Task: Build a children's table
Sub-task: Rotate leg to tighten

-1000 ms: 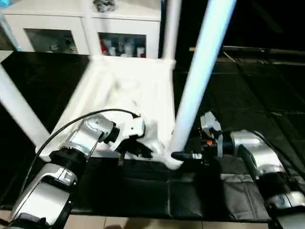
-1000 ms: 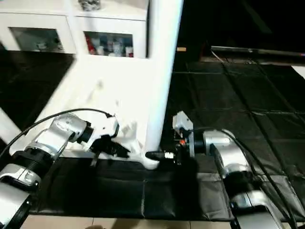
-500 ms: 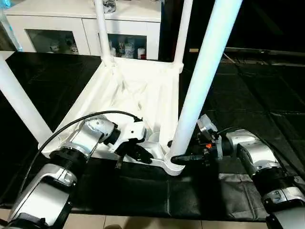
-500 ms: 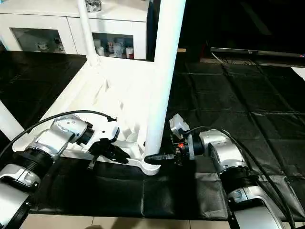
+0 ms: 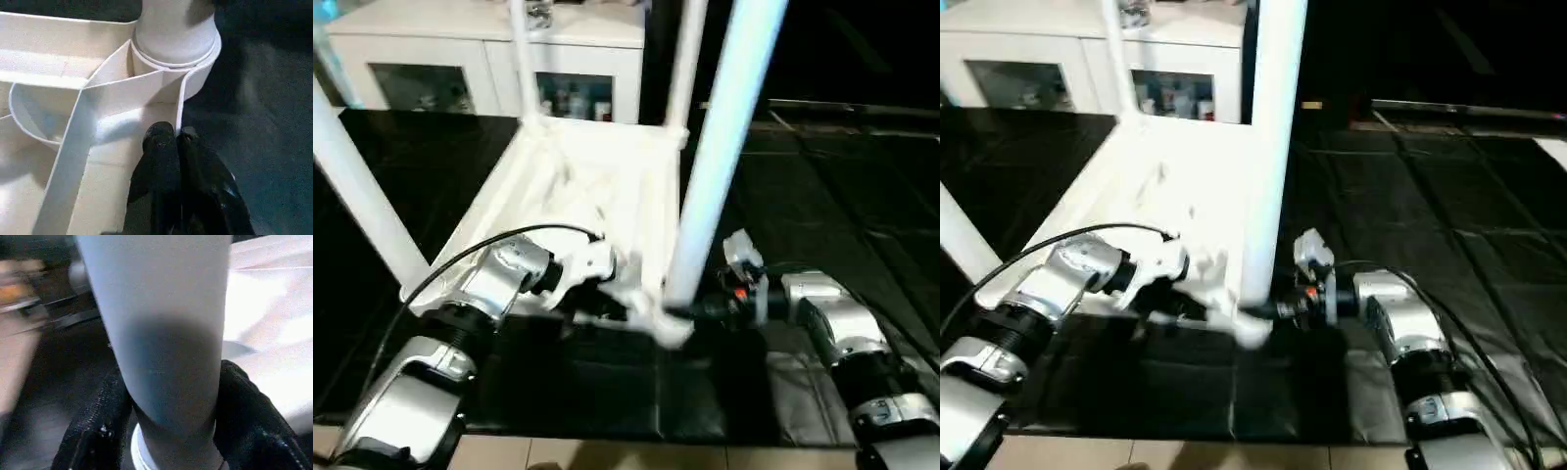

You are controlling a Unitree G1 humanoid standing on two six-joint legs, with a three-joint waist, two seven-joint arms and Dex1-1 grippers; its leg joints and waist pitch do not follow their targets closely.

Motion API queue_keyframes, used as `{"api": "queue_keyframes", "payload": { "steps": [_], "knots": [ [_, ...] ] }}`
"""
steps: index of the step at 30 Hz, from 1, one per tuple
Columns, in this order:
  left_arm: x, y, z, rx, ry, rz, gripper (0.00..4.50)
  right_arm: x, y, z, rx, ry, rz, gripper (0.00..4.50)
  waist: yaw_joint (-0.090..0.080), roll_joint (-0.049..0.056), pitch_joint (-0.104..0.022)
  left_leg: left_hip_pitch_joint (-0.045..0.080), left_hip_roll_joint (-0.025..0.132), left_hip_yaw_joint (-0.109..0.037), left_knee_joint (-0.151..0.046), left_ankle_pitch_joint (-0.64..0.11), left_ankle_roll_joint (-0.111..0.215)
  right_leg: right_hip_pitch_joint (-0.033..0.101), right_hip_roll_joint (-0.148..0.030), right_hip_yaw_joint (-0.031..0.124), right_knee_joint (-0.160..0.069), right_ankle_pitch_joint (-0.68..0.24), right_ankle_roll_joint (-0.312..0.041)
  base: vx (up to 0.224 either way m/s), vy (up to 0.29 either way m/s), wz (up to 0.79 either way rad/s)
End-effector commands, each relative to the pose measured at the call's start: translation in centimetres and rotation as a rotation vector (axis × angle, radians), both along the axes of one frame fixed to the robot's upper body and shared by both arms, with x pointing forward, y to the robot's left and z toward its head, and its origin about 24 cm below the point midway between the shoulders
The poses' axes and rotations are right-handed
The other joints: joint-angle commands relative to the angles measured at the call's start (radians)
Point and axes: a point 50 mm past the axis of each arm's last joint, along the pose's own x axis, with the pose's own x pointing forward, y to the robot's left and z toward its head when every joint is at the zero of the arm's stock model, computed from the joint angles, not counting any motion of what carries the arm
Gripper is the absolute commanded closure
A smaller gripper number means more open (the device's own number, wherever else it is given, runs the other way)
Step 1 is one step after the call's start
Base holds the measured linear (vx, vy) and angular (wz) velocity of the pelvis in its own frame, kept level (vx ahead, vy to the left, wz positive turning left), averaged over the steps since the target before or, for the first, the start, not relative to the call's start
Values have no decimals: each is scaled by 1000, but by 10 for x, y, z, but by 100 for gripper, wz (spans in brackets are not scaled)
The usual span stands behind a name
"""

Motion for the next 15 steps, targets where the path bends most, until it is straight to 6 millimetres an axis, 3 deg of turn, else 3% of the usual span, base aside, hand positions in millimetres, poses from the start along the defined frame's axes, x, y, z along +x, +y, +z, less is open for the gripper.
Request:
{"api": "queue_keyframes", "payload": {
  "steps": [1,2,5,6,9,12,15],
  "knots": [
    [4,-31,6,-86,-25,57,450,-2,27,-12,-8,43,-53,245,-6,-12,-55,-1,-20,6,-69,-308,6,46,-42,19,-106,-622,-80,0,0,0],
    [6,-37,6,-102,-20,105,450,1,34,-12,-5,48,-118,249,-19,-10,-57,-4,-25,2,-67,-313,10,49,-42,10,-117,-656,-50,0,0,0],
    [12,-50,7,-125,-38,231,450,8,48,-11,-16,68,-275,250,-34,-7,-58,-1,-25,0,-68,-328,21,46,-38,2,-125,-639,-51,0,0,0],
    [13,-51,7,-127,-40,243,450,9,50,-11,-17,69,-290,251,-40,-2,-56,1,-24,0,-70,-337,19,43,-35,0,-127,-626,-57,0,0,0],
    [21,-56,11,-132,-78,361,450,15,60,-8,-42,53,-386,251,-52,-2,-58,15,-29,-1,-64,-386,28,35,-34,-9,-139,-637,-51,0,0,0],
    [24,-56,12,-102,-113,390,450,18,64,-8,-70,42,-449,252,-59,3,-60,-2,-19,-10,-79,-384,38,51,-36,-9,-132,-561,-64,0,0,0],
    [22,-55,13,-98,-109,374,450,18,67,-6,-21,44,-474,252,-60,1,-59,4,-19,-9,-80,-399,42,48,-40,-7,-131,-531,-85,0,0,0]
  ]
}}
